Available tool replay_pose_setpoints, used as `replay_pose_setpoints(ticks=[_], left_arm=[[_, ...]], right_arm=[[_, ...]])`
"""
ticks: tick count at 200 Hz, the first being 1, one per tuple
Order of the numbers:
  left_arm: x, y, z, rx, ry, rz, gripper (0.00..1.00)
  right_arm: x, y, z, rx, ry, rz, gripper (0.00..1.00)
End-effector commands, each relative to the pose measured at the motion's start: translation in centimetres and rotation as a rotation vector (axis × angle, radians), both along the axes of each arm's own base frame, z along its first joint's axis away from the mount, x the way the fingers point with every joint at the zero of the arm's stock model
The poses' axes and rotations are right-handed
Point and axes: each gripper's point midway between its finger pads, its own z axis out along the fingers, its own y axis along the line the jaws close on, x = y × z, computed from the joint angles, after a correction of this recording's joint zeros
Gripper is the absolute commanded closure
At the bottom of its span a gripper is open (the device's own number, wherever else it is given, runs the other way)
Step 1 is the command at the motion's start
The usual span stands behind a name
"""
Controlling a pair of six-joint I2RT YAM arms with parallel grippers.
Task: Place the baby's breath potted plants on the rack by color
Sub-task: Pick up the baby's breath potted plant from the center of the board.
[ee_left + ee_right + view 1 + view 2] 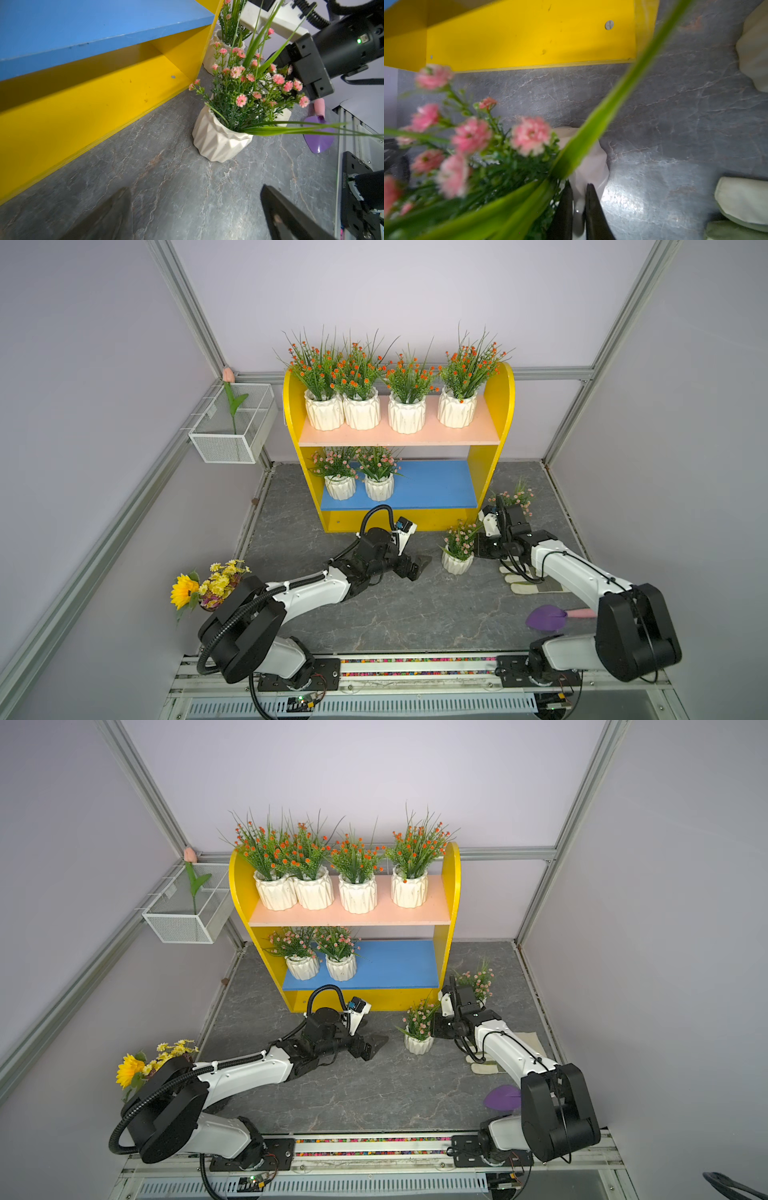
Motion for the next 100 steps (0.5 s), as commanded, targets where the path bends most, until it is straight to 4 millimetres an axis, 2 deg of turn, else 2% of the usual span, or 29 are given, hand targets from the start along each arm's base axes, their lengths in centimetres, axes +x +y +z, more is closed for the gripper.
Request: replay_pose_setpoints(ticks=[1,52,54,59,100], left_arm=[[-0.1,-0.5,0.1,0.002,-0.037,-0.016,0.0],[-1.4,-2.3,-0.3,-0.012,-0.05,-0.084,0.0],[-1.4,-2.4,-0.3,-0.012,-0.051,-0.086,0.0],[-1.6,-2.6,-0.4,-0.009,-0.054,-0.093,0.01],[-2.4,-5.0,-0.6,0.017,-0.084,-0.133,0.0]], right_arm=[[0.3,2.0,4.1,0.102,-0.081,0.068,0.9],[-0.7,3.3,5.5,0.136,-0.1,0.112,0.9],[-0.3,3.5,6.4,0.143,-0.121,0.115,0.9],[-0.2,3.7,6.8,0.146,-0.13,0.12,0.9],[-0.6,5.2,7.6,0.155,-0.141,0.161,0.9]])
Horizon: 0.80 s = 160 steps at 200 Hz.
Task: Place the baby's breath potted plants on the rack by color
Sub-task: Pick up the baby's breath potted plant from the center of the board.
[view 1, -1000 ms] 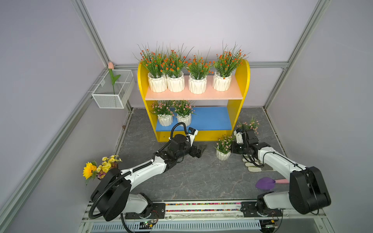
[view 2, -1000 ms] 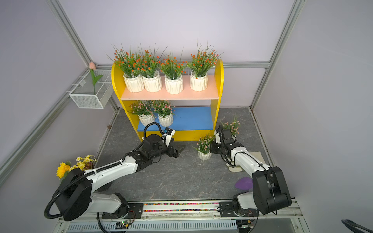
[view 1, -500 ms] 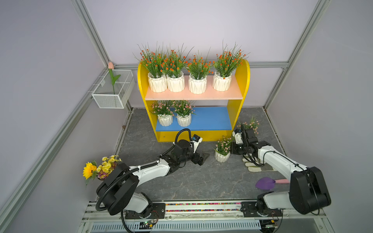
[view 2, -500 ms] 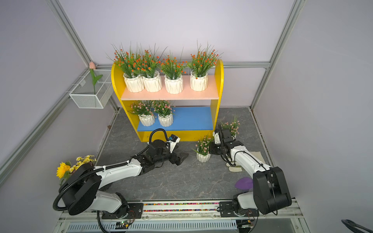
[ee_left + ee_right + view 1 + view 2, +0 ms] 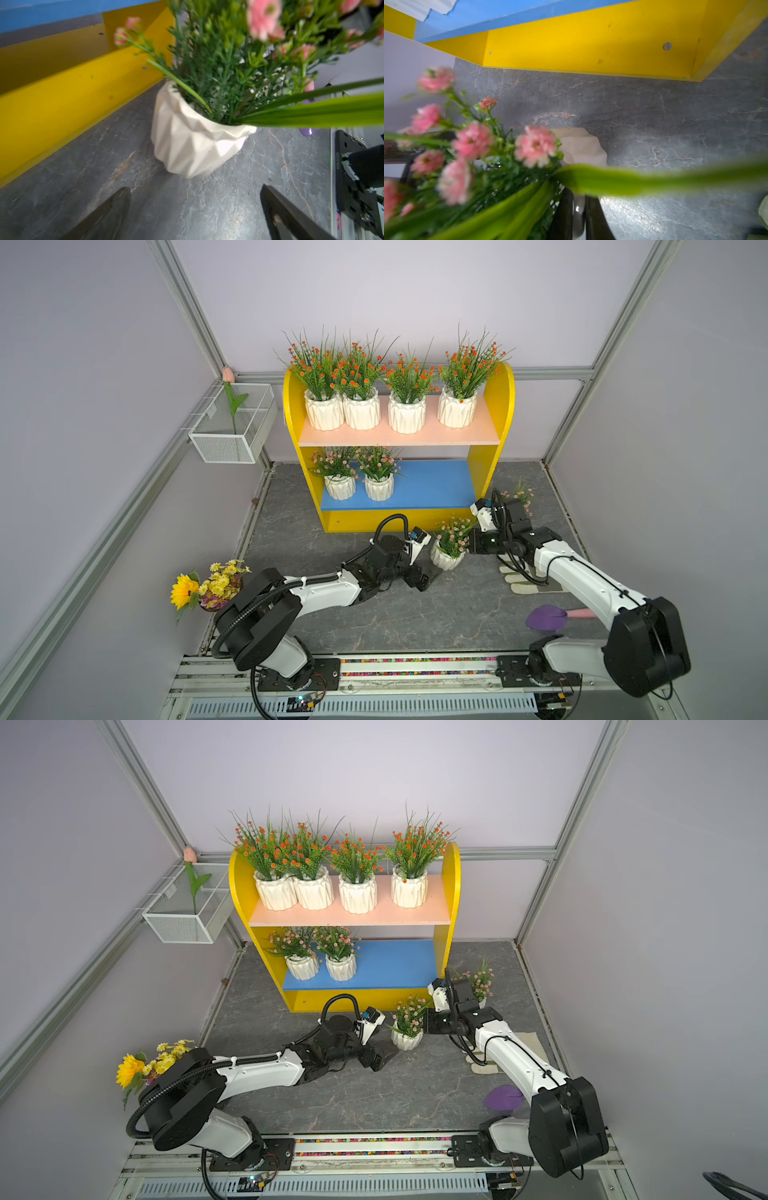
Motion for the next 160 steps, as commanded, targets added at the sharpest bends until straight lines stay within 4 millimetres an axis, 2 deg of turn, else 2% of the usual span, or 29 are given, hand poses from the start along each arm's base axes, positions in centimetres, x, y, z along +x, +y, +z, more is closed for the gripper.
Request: replay_pose_setpoints(ticks=[1,52,85,119,160], left_arm=[[0.2,-1.9,1.3,-0.016,-0.063,-0.024,0.0],[0.0,-3.8,1.7,0.007,-0.148,0.005,0.0],[1.1,-3.7,1.9,0.02,-0.212,0.105,0.0],[2.0,-2.7,2.3,-0.023,-0.268,0.206,0.0],[1.8,-2.6,2.6,-0.031,-0.329,0.228,0.0]], right_arm=[[0.2,1.7,3.0,0.065,-0.069,0.046,0.9],[-0.3,3.1,3.1,0.076,-0.062,0.086,0.9],[-0.8,3.7,3.4,0.097,-0.06,0.104,0.9],[-1.2,4.4,3.6,0.116,-0.057,0.116,0.9],[-1.6,5.4,3.8,0.158,-0.044,0.146,0.9]])
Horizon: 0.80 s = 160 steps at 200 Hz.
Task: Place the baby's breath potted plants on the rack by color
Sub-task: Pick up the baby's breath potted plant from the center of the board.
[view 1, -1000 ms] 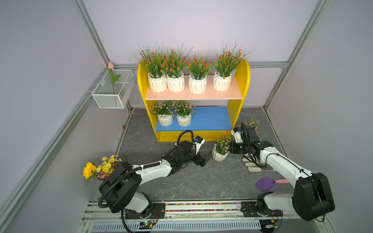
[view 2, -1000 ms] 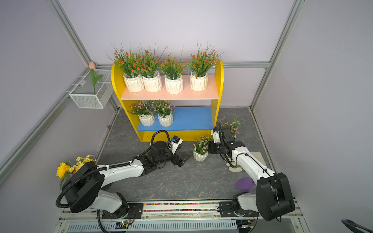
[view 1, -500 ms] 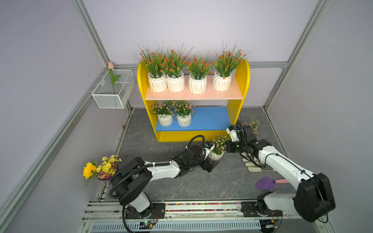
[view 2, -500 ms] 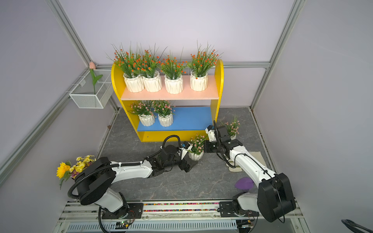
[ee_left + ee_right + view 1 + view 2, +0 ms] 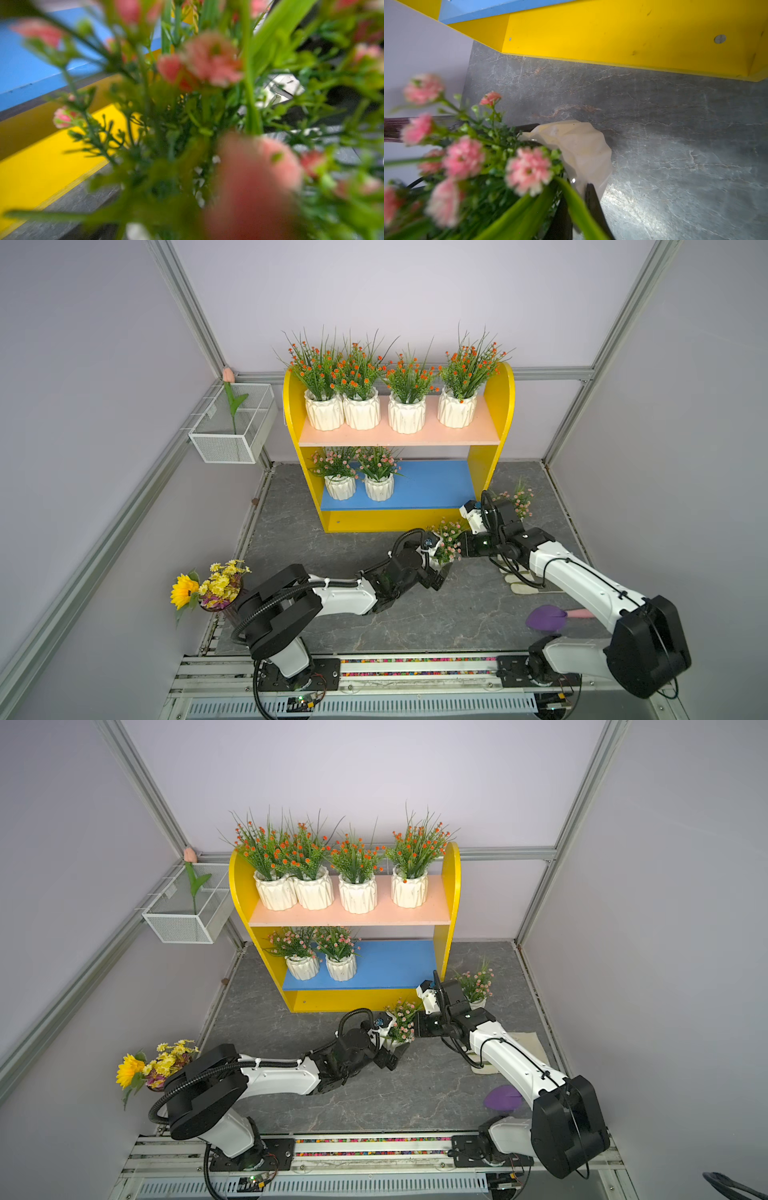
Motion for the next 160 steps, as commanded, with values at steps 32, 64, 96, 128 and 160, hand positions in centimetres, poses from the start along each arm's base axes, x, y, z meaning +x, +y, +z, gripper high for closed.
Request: replay_pose_setpoints(ticks=[32,64,96,128,160], left_arm=[[-0.3,-0.5,1.8,-0.05,-0.142,0.017,0.0],[-0.7,-0.5,1.8,-0.056,-0.184,0.016,0.0],[-1.1,-0.3,2.0,-0.063,-0.246,0.051,0.0],[-1.1,-0.4,1.9,-0.05,-0.262,0.069,0.0],[-0.9,-0.2,2.2,-0.054,-0.289,0.094,0.0]], right_arm=[[-0.5,3.2,3.7,0.171,-0.033,0.095,0.9],[-0.9,3.8,3.9,0.199,-0.019,0.115,0.9],[-1.4,4.3,4.4,0.23,-0.013,0.136,0.9],[-1.6,4.5,4.8,0.241,-0.014,0.143,0.9],[-1.9,4.6,4.8,0.248,-0.009,0.147,0.9]])
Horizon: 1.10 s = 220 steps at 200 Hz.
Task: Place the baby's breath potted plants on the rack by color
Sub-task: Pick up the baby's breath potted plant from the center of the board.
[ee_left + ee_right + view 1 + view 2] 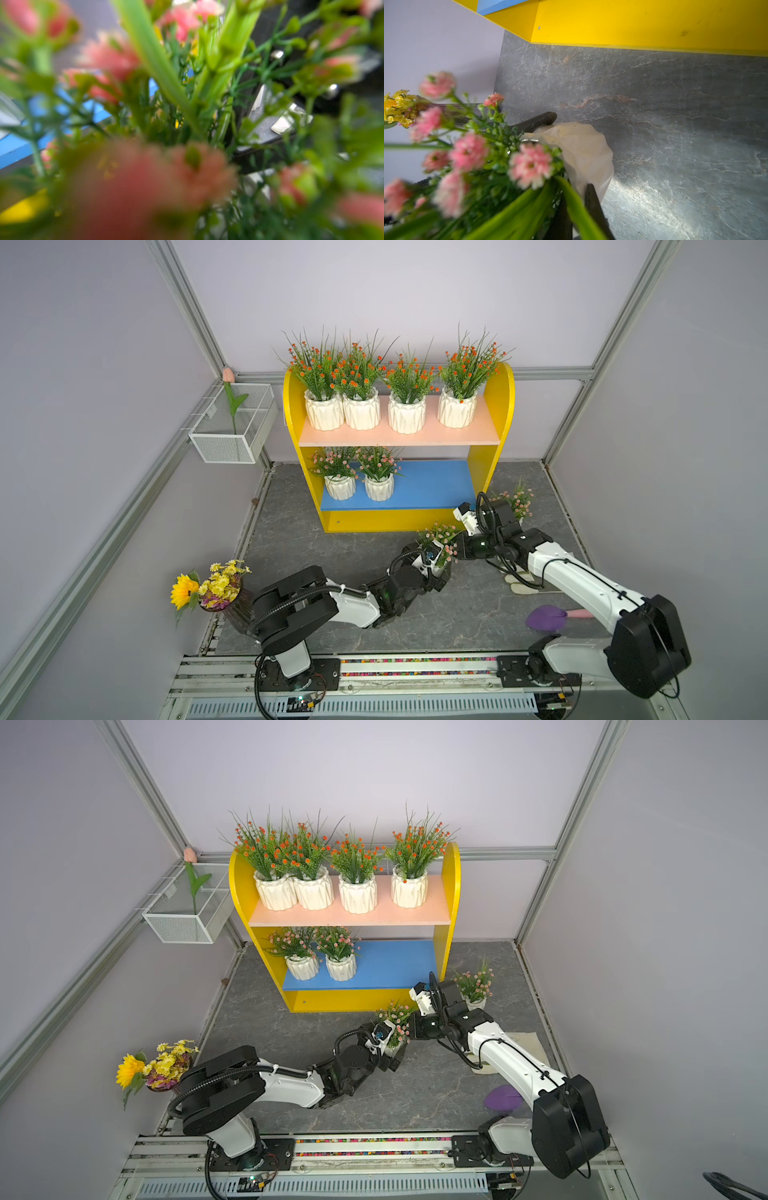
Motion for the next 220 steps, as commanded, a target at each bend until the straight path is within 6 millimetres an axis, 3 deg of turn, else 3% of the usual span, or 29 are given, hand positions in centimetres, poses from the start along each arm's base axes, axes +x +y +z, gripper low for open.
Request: replay_pose_setpoints(ticks=[1,83,148,209,212,220], left_arm=[[-0.6,-0.7,0.8,-0.023,-0.042,-0.022,0.0],[-0.6,-0.2,0.9,-0.013,-0.051,0.002,0.19],[-0.1,0.3,2.0,-0.049,-0.068,0.042,0.33],[0.3,0.6,2.8,-0.062,-0.074,0.076,0.37],[0.4,0.6,3.0,-0.065,-0.074,0.077,0.37],[0.3,0.5,3.0,-0.064,-0.075,0.073,0.38]], right_arm=[[0.0,2.1,3.8,0.132,-0.078,0.065,0.9],[0.2,2.2,3.7,0.142,-0.08,0.054,0.9],[1.1,1.5,3.5,0.135,-0.092,0.014,0.83],[2.6,-1.7,4.2,0.121,-0.133,-0.083,0.82],[2.3,-2.1,3.2,0.112,-0.113,-0.09,0.81],[2.3,-2.7,3.2,0.112,-0.114,-0.107,0.81]])
